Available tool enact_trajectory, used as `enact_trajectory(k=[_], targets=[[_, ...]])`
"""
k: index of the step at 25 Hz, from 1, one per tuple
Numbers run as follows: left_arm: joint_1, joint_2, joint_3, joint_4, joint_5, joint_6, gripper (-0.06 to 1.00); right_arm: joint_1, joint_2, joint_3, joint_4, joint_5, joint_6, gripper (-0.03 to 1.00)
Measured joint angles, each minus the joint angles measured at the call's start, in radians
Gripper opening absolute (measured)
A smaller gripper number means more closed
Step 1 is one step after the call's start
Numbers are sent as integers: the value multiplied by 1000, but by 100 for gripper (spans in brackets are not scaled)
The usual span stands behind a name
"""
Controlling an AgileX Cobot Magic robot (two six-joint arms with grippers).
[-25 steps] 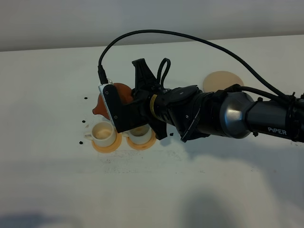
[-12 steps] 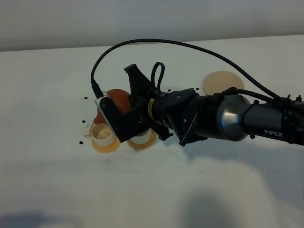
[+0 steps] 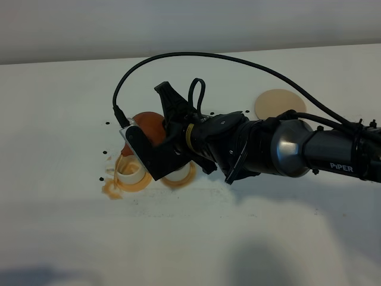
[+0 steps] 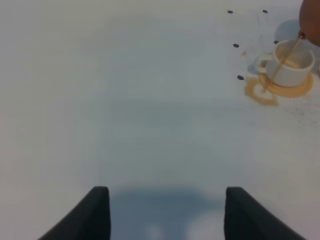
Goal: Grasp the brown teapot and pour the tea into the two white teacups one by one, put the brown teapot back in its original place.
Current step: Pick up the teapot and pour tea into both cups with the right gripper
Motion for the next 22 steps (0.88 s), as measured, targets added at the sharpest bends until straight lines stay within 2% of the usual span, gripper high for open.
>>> enact_trajectory(k=[22], targets=[[0,0,0,0,0,0,50,0,0,1,-45,57,-31,11]])
